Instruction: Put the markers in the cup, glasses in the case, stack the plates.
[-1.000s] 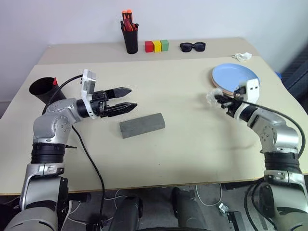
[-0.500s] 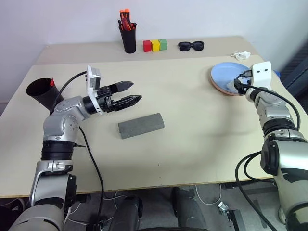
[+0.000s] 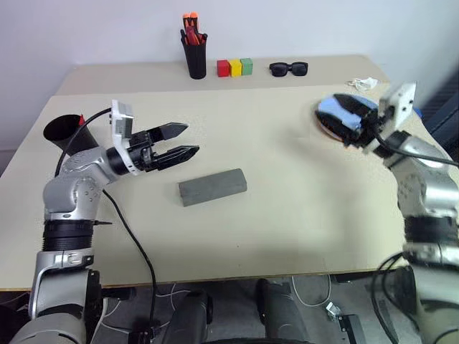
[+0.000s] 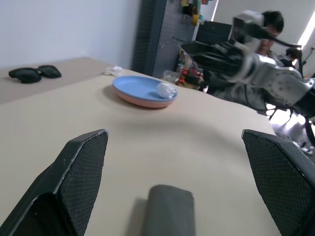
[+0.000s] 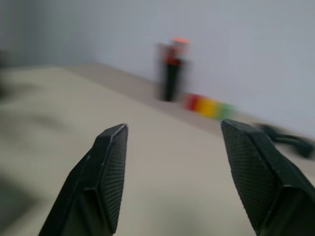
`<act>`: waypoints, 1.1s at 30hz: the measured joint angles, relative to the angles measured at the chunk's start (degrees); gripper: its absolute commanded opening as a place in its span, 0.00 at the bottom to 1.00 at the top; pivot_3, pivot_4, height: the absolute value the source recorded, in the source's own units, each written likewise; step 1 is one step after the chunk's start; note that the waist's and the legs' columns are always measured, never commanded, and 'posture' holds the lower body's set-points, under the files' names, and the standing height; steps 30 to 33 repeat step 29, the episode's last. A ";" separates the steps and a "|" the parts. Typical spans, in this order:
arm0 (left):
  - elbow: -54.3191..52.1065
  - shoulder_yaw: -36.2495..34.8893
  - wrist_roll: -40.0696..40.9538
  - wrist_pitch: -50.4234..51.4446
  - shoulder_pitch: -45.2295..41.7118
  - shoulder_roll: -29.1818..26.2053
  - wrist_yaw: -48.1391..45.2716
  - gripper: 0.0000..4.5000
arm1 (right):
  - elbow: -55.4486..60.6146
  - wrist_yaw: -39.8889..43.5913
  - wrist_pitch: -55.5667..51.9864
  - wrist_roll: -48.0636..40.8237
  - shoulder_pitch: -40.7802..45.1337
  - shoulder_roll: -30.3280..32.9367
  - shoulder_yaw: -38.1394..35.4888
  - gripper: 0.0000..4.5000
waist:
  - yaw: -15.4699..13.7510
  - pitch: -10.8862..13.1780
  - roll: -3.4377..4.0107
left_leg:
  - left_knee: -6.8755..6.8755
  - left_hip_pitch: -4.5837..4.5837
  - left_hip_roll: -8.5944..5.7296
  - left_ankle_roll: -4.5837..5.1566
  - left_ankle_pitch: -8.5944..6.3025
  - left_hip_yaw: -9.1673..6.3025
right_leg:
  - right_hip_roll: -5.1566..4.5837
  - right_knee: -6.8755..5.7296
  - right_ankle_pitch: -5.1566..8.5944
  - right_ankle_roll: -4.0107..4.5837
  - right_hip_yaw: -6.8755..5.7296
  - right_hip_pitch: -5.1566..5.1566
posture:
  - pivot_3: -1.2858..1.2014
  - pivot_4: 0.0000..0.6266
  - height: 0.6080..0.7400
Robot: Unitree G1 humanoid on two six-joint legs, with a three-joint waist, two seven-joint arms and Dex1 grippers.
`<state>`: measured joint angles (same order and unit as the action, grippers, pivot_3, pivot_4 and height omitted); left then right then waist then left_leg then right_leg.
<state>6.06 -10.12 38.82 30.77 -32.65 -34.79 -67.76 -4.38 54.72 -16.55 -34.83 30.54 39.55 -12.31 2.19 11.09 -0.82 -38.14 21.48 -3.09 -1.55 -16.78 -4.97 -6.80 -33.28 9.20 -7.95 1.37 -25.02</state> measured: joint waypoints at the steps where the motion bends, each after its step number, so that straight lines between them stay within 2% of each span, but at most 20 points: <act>1: -1.22 -0.13 0.85 1.31 1.07 -1.02 -0.66 1.00 | 4.87 1.70 -3.01 -3.04 -2.15 1.70 -0.41 0.67 | 0.01 0.00 0.00 | 0.00 -0.04 0.01 0.01 -0.01 -0.01 | 0.00 0.07 0.01 0.01 0.00 0.02 | 0.52 0.24 1.00; 4: -6.84 -0.12 3.14 4.24 5.48 -3.59 -2.62 1.00 | 15.66 4.44 -9.39 -9.14 -8.03 4.79 -1.77 0.67 | -0.02 -0.04 -0.07 | 0.01 -0.17 0.06 0.03 -0.02 -0.02 | 0.05 0.08 0.03 0.02 -0.02 0.15 | 0.52 0.24 1.00; 7: -10.18 -0.25 4.11 5.16 10.13 -5.62 -4.31 1.00 | 21.97 0.58 -15.06 -10.32 -12.26 3.10 2.33 0.86 | 0.35 -0.05 -0.07 | 0.01 -0.25 0.12 0.03 -0.02 0.05 | 0.08 0.02 0.05 0.07 0.00 0.14 | 0.52 0.24 1.00; 8: -11.49 -0.28 4.68 5.86 11.44 -5.60 -3.97 1.00 | 22.36 -0.62 -16.83 -10.70 -13.16 1.92 3.33 0.97 | 0.16 -0.04 -0.06 | 0.00 -0.19 0.11 0.03 -0.02 0.04 | 0.08 0.03 0.05 0.07 0.00 0.12 | 0.52 0.24 1.00; 9: -12.63 -0.33 5.23 6.23 12.56 -5.64 -3.70 1.00 | 22.63 -0.94 -17.74 -11.06 -13.93 1.96 3.55 1.00 | -0.01 -0.03 -0.04 | -0.03 -0.17 0.09 0.03 -0.02 0.05 | 0.06 0.04 0.05 0.07 0.01 0.12 | 0.52 0.24 1.00; 15: -14.41 -0.62 4.72 4.20 16.82 -7.11 -4.61 1.00 | 25.66 4.57 -15.84 -8.85 -17.59 8.38 2.04 1.00 | -1.73 -0.04 -0.06 | -0.07 -0.14 0.06 0.03 -0.02 0.06 | 0.04 0.12 0.07 0.10 0.00 0.16 | 0.52 0.24 1.00; 24: -3.94 3.19 -3.16 -9.05 15.55 -4.48 -10.23 1.00 | 30.61 3.90 -14.25 -6.88 -26.75 11.19 -5.13 1.00 | -1.64 -0.06 -0.08 | -0.08 -0.18 0.08 0.03 -0.02 0.08 | 0.04 0.13 0.14 0.24 -0.01 0.20 | 0.52 0.24 1.00; 28: -2.55 5.00 -3.98 -10.44 13.04 -1.41 -9.72 1.00 | 30.62 3.44 -14.35 -6.34 -25.66 12.81 -6.14 1.00 | -1.63 -0.06 -0.08 | -0.10 -0.17 0.08 0.03 -0.02 0.08 | 0.04 0.13 0.14 0.23 -0.01 0.21 | 0.52 0.24 1.00; 33: -2.43 5.09 -4.22 -10.78 12.44 -1.12 -9.71 1.00 | 30.61 3.30 -14.32 -6.20 -24.97 12.88 -6.19 1.00 | -1.63 -0.06 -0.08 | -0.10 -0.17 0.09 0.03 -0.02 0.07 | 0.05 0.13 0.13 0.21 -0.02 0.20 | 0.52 0.24 1.00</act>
